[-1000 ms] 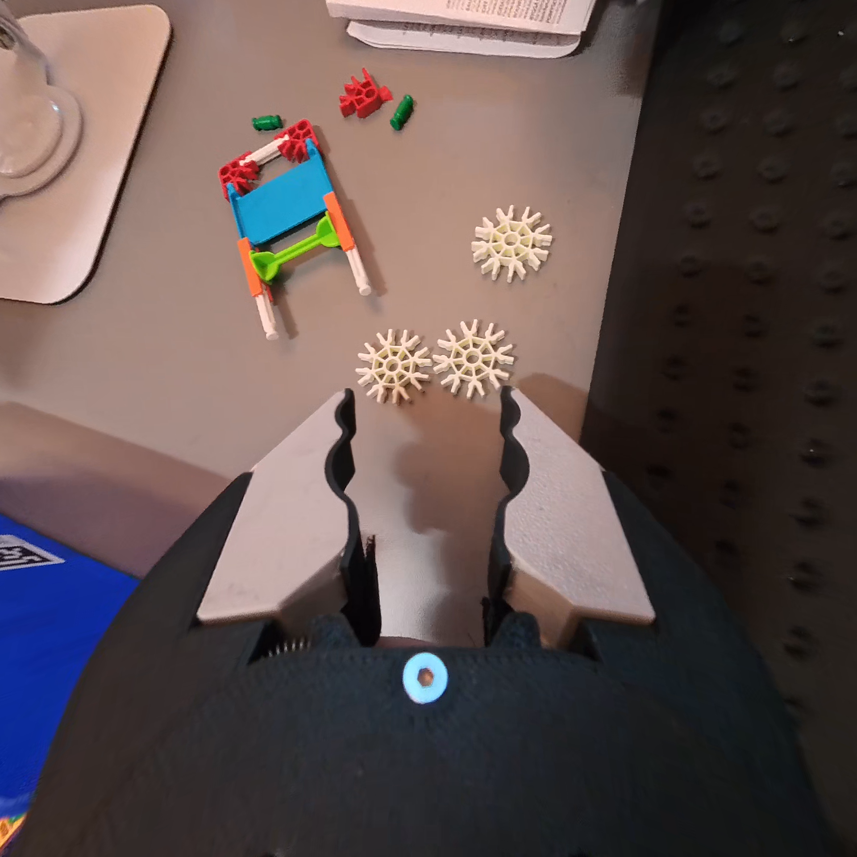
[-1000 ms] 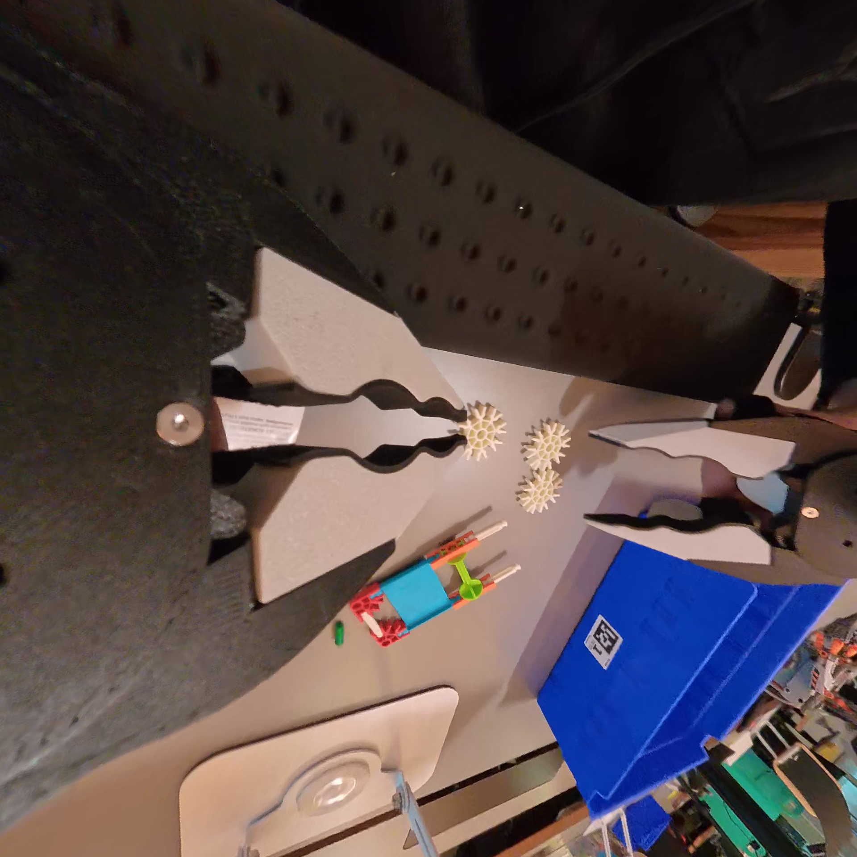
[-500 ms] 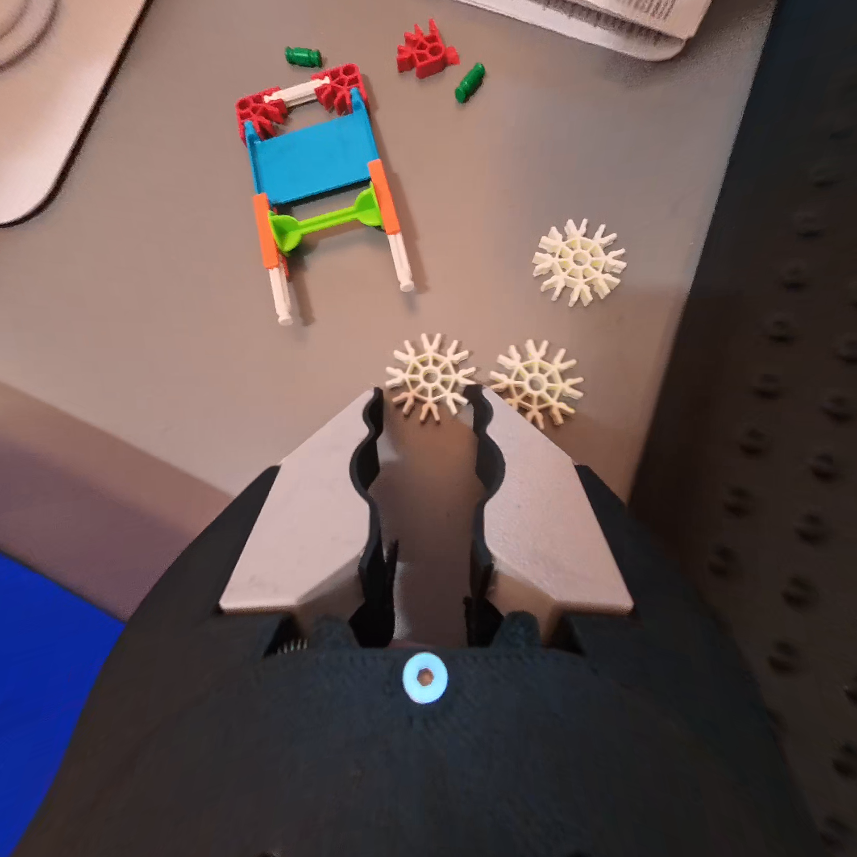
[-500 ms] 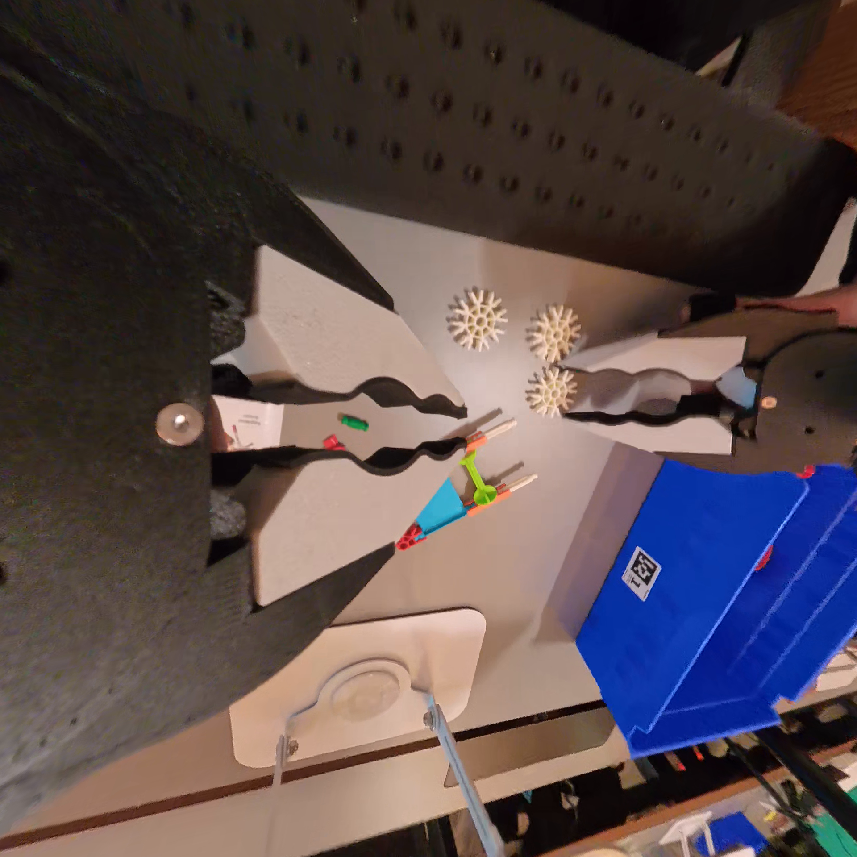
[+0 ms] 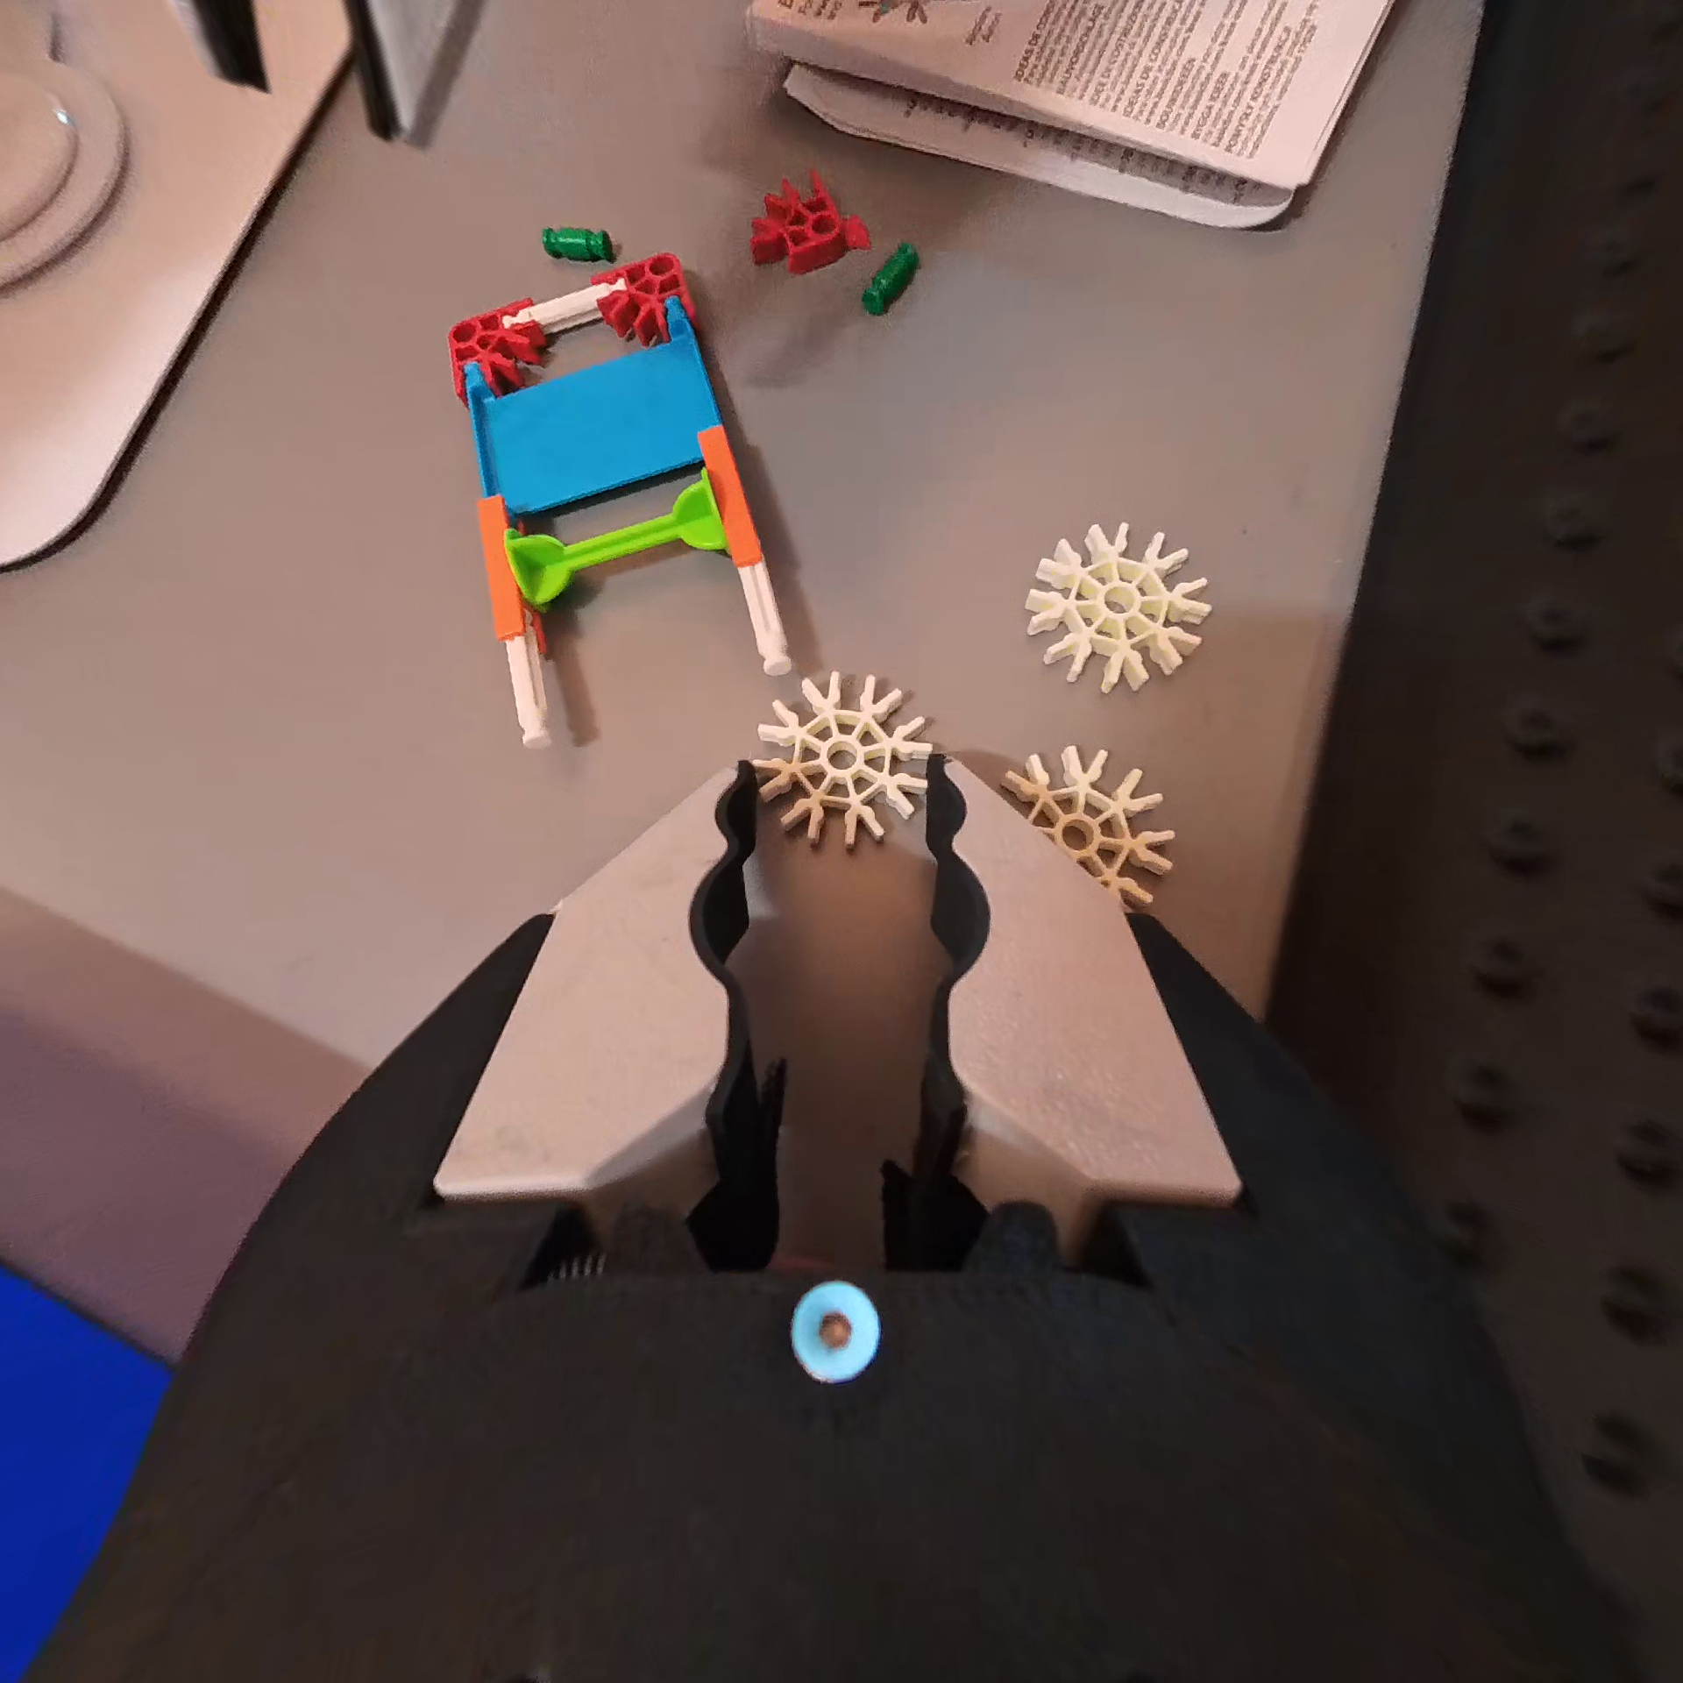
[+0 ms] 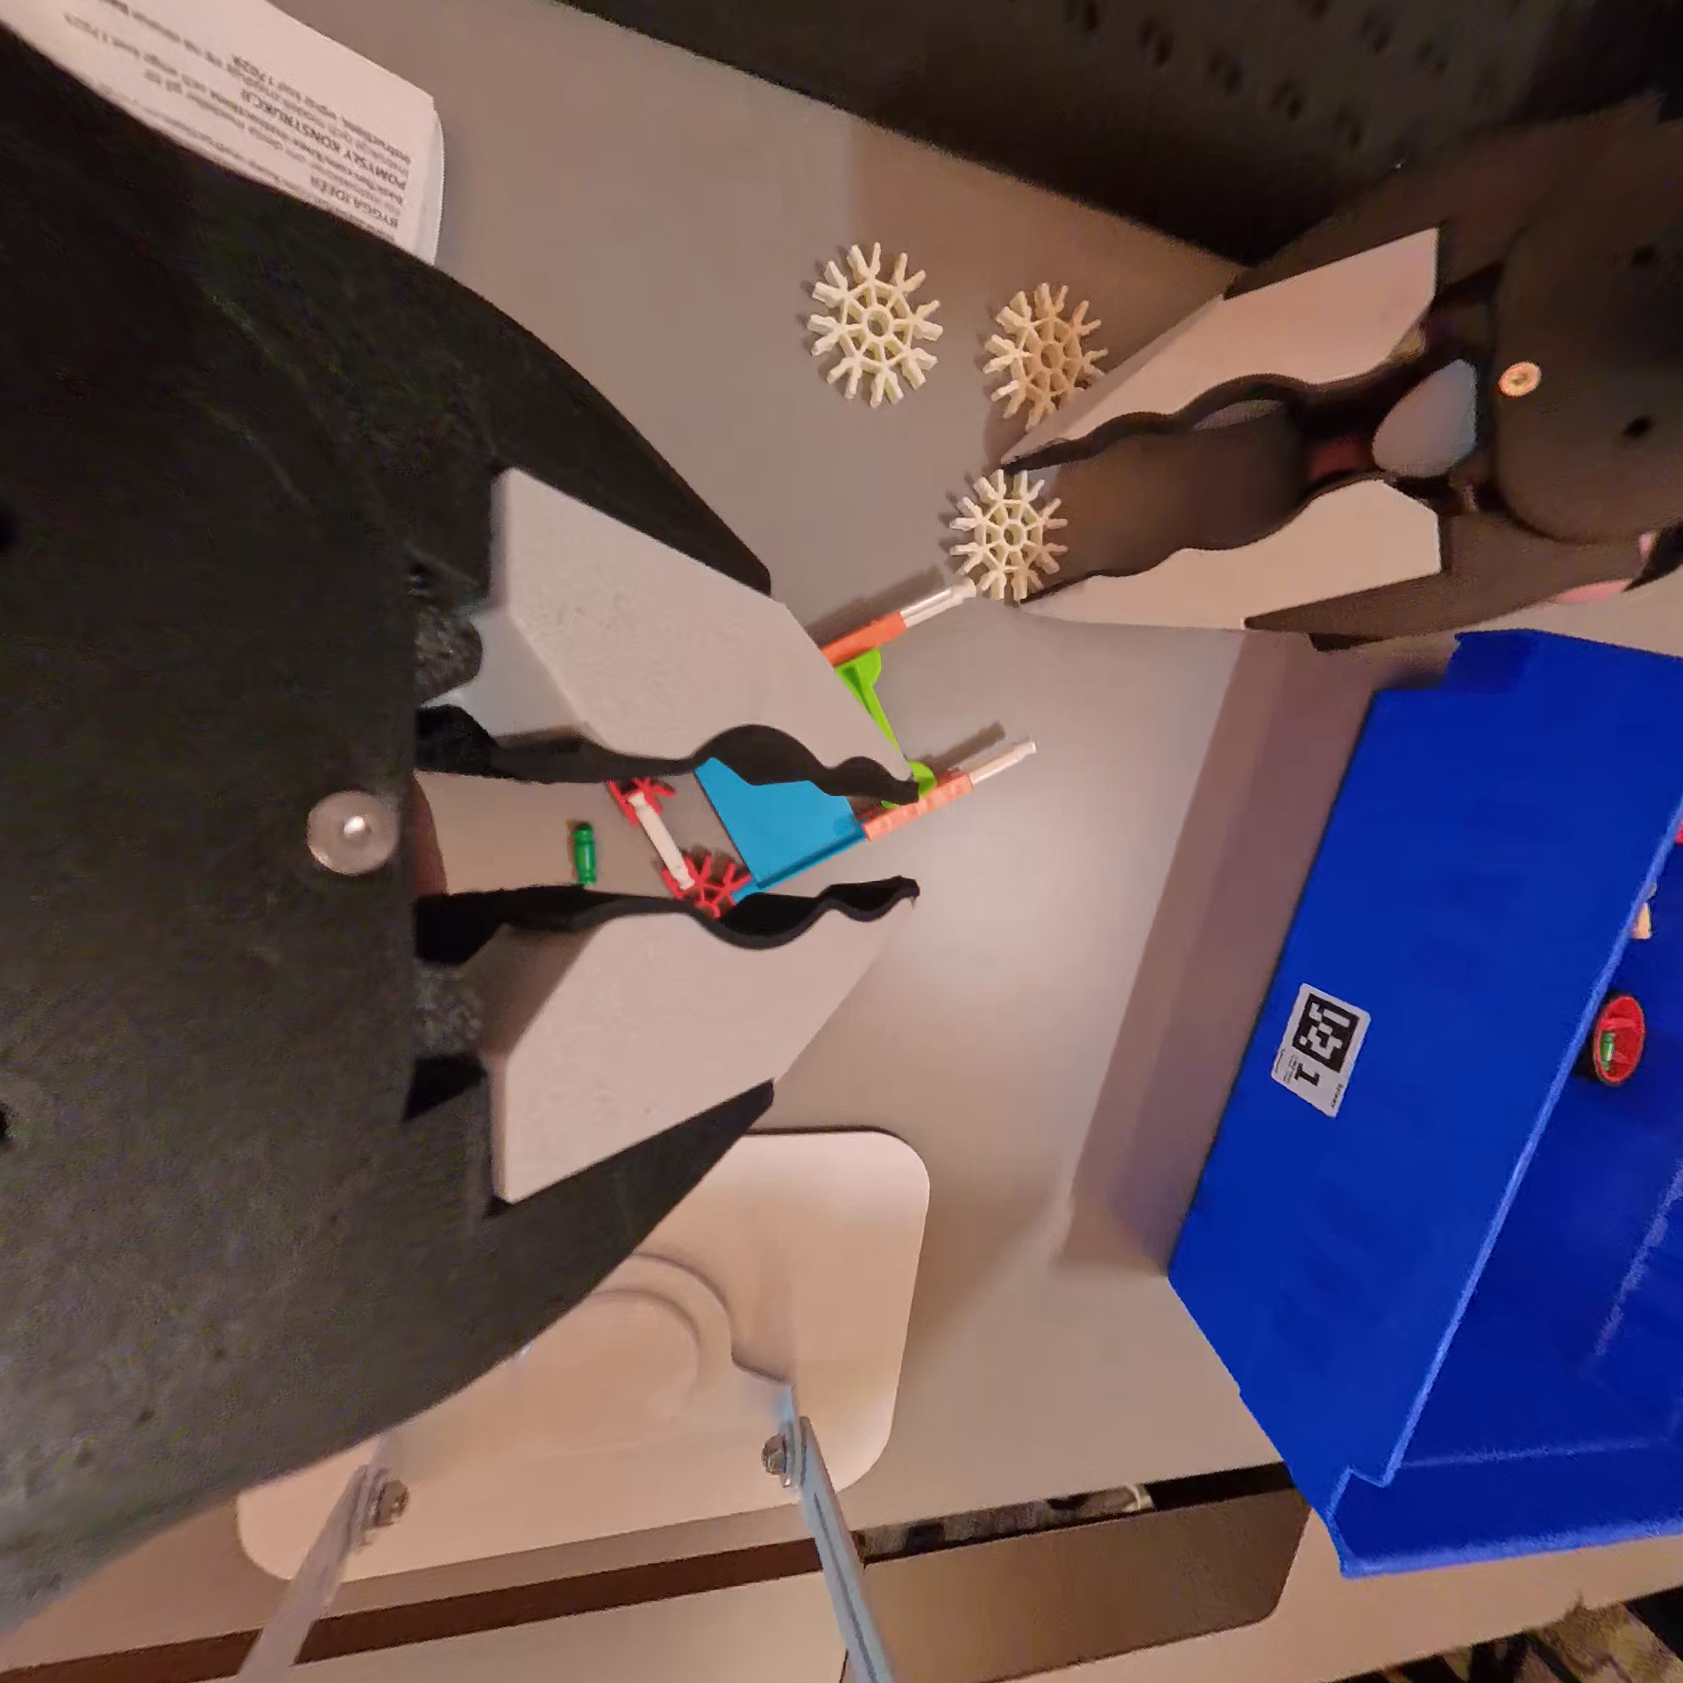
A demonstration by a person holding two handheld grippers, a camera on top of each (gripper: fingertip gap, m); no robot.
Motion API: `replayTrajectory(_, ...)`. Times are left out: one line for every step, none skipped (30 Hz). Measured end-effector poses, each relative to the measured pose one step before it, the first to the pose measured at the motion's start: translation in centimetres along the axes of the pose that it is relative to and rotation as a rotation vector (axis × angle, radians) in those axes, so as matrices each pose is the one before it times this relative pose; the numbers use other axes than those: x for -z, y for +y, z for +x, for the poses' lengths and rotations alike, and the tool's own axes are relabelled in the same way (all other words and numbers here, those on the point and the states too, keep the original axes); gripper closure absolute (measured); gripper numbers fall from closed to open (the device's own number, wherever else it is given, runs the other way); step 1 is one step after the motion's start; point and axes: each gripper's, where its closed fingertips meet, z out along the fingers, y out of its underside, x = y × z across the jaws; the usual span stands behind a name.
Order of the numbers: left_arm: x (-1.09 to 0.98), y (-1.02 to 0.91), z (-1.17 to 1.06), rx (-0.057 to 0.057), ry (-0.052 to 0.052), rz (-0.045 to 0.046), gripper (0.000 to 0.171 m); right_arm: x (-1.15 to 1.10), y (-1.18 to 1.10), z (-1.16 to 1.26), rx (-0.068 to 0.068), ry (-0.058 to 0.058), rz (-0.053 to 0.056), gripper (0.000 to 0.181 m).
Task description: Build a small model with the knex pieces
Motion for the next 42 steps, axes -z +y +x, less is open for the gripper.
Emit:
replayTrajectory(-0.001, -0.011, -0.293, -0.0009, -0.0166, 0.00195, 0.136, -0.138, 0.013, 0.358, 0.0009, -0.0108, -0.0060, 0.165)
replayTrajectory(0.023, 0.004, -0.312, -0.0011, -0.0159, 0.00178, 0.136, -0.168, 0.024, 0.329, 0.0076, -0.0064, -0.0061, 0.164)
replayTrajectory(0.043, -0.049, -0.304, -0.0054, -0.0173, 0.00691, 0.137, -0.181, -0.022, 0.225, 0.0071, -0.0079, -0.0030, 0.164)
replayTrajectory(-0.037, -0.025, -0.112, 0.0002, -0.0077, 0.00629, 0.136, -0.200, -0.064, 0.158, 0.0027, -0.0106, 0.0001, 0.163)
replayTrajectory(-0.070, -0.020, 0.177, -0.0024, 0.0071, 0.00653, 0.137, -0.202, -0.159, 0.157, 0.0006, -0.0088, 0.0062, 0.163)
replayTrajectory(0.036, -0.020, -0.020, -0.0091, -0.0055, 0.00246, 0.137, -0.227, -0.194, 0.107, 0.0013, -0.0089, 0.0111, 0.163)
replayTrajectory(0.057, -0.071, -0.171, -0.0007, -0.0112, 0.00745, 0.137, -0.257, -0.157, -0.003, 0.0017, -0.0142, 0.0104, 0.163)
replayTrajectory(0.020, 0.012, -0.070, 0.0088, 0.0005, 0.00249, 0.136, -0.295, -0.089, -0.045, 0.0024, -0.0162, 0.0087, 0.163)
replayTrajectory(0.035, -0.044, 0.003, 0.0072, 0.0049, 0.00545, 0.137, -0.313, -0.027, -0.007, 0.0026, -0.0125, 0.0069, 0.163)
replayTrajectory(0.043, -0.111, -0.147, 0.0091, -0.0033, 0.00877, 0.136, -0.320, 0.112, 0.046, -0.0007, -0.0097, 0.0034, 0.163)
replayTrajectory(0.028, -0.063, -0.116, 0.0100, -0.0022, 0.00588, 0.136, -0.325, 0.217, 0.012, -0.0065, -0.0121, 0.0006, 0.162)
replayTrajectory(0.031, -0.026, 0.046, 0.0066, 0.0087, 0.00385, 0.137, -0.295, 0.252, -0.082, -0.0098, -0.0175, 0.0038, 0.160)
replayTrajectory(0.044, -0.076, 0.003, 0.0023, 0.0040, 0.00711, 0.137, -0.239, 0.150, -0.121, -0.0095, -0.0161, 0.0158, 0.158)
replayTrajectory(0.077, -0.127, -0.015, 0.0022, 0.0022, 0.01003, 0.136, -0.193, 0.100, -0.049, -0.0087, -0.0099, 0.0222, 0.158)
replayTrajectory(0.080, -0.071, 0.086, 0.0028, 0.0106, 0.00834, 0.137, -0.153, 0.192, -0.004, -0.0077, -0.0059, 0.0170, 0.158)
replayTrajectory(0.097, -0.114, 0.076, -0.0004, 0.0075, 0.01103, 0.136, -0.097, 0.187, 0.062, -0.0068, -0.0006, 0.0158, 0.158)
replayTrajectory(0.076, -0.112, -0.030, -0.0001, -0.0009, 0.01001, 0.136, -0.042, 0.091, 0.094, -0.0086, 0.0029, 0.0207, 0.157)
replayTrajectory(0.039, -0.058, -0.059, 0.0034, -0.0016, 0.00520, 0.136, -0.027, 0.083, 0.040, -0.0115, 0.0007, 0.0190, 0.158)
replayTrajectory(0.014, -0.037, 0.008, 0.0025, 0.0037, 0.00337, 0.136, -0.028, 0.150, 0.000, -0.0100, -0.0007, 0.0105, 0.158)
replayTrajectory(0.038, -0.121, -0.041, -0.0028, -0.0006, 0.00881, 0.136, -0.056, 0.210, -0.013, -0.0041, 0.0006, 0.0035, 0.158)
replayTrajectory(-0.002, -0.082, -0.087, 0.0017, -0.0030, 0.00417, 0.136, -0.087, 0.241, -0.061, 0.0003, -0.0026, -0.0026, 0.159)
replayTrajectory(-0.029, -0.003, -0.007, 0.0010, 0.0014, -0.00031, 0.136, -0.110, 0.233, -0.080, 0.0003, -0.0044, -0.0060, 0.159)
replayTrajectory(-0.005, 0.010, 0.057, -0.0022, 0.0036, -0.00048, 0.136, -0.113, 0.190, -0.016, -0.0008, -0.0016, -0.0040, 0.159)
replayTrajectory(-0.006, -0.052, -0.025, -0.0031, -0.0037, 0.00344, 0.136, -0.127, 0.115, -0.027, -0.0009, -0.0018, -0.0009, 0.159)
replayTrajectory(0.008, -0.018, -0.023, -0.0001, -0.0021, 0.00122, 0.136, -0.122, 0.095, -0.065, -0.0012, -0.0044, 0.0004, 0.159)
replayTrajectory(0.003, -0.005, -0.005, 0.0020, 0.0004, 0.00112, 0.136, -0.142, 0.116, -0.052, -0.0008, -0.0039, -0.0022, 0.159)
replayTrajectory(0.014, -0.032, -0.037, 0.0019, -0.0016, 0.00231, 0.136, -0.152, 0.165, -0.032, 0.0017, -0.0017, -0.0060, 0.159)
replayTrajectory(-0.003, -0.020, -0.035, 0.0004, -0.0032, 0.00190, 0.136, -0.126, 0.107, -0.050, 0.0036, -0.0013, -0.0047, 0.159)
replayTrajectory(0.003, -0.043, -0.064, 0.0005, -0.0046, 0.00233, 0.136, -0.105, 0.039, -0.061, 0.0024, -0.0021, -0.0009, 0.159)
replayTrajectory(0.002, -0.054, -0.048, 0.0008, -0.0033, 0.00358, 0.136, -0.082, 0.017, -0.068, 0.0005, -0.0024, -0.0005, 0.159)
replayTrajectory(-0.012, -0.011, -0.039, 0.0011, -0.0028, 0.00029, 0.136, -0.061, 0.047, -0.031, 0.0007, -0.0012, -0.0022, 0.159)
replayTrajectory(-0.013, -0.012, -0.068, 0.0007, -0.0047, 0.00042, 0.136, -0.068, 0.063, -0.005, 0.0017, 0.0001, -0.0032, 0.159)
replayTrajectory(0.016, -0.071, -0.056, -0.0001, -0.0052, 0.00474, 0.136, -0.062, 0.085, 0.008, 0.0014, -0.0002, -0.0036, 0.159)
replayTrajectory(0.009, -0.021, -0.023, 0.0000, -0.0028, 0.00144, 0.136, -0.058, 0.104, -0.003, 0.0011, -0.0007, -0.0039, 0.159)
replayTrajectory(0.012, -0.010, -0.070, 0.0004, -0.0072, 0.00034, 0.136, -0.054, 0.102, 0.001, 0.0006, -0.0001, -0.0034, 0.159)
replayTrajectory(0.016, -0.022, -0.094, 0.0004, -0.0085, 0.00198, 0.136, -0.053, 0.084, 0.008, -0.0001, 0.0000, -0.0027, 0.159)
replayTrajectory(0.028, -0.033, -0.060, -0.0003, -0.0077, 0.00238, 0.136, -0.044, 0.083, 0.010, 0.0007, -0.0002, -0.0031, 0.159)
replayTrajectory(0.041, -0.045, -0.074, 0.0008, -0.0072, 0.00379, 0.136, -0.031, 0.066, 0.002, 0.0008, 0.0005, -0.0033, 0.159)
replayTrajectory(0.050, -0.104, -0.194, 0.0064, -0.0135, 0.00654, 0.136, -0.022, 0.035, -0.007, -0.0001, -0.0004, -0.0017, 0.160)
replayTrajectory(0.057, -0.099, -0.252, 0.0089, -0.0174, 0.00547, 0.136, -0.025, 0.011, -0.029, -0.0006, -0.0018, -0.0005, 0.160)
replayTrajectory(0.051, -0.085, -0.301, 0.0087, -0.0205, 0.00352, 0.136, -0.040, 0.039, -0.041, -0.0006, -0.0021, -0.0023, 0.160)
replayTrajectory(0.027, -0.101, -0.259, 0.0104, -0.0190, 0.00341, 0.136, -0.049, 0.080, -0.029, 0.0006, -0.0012, -0.0051, 0.160)
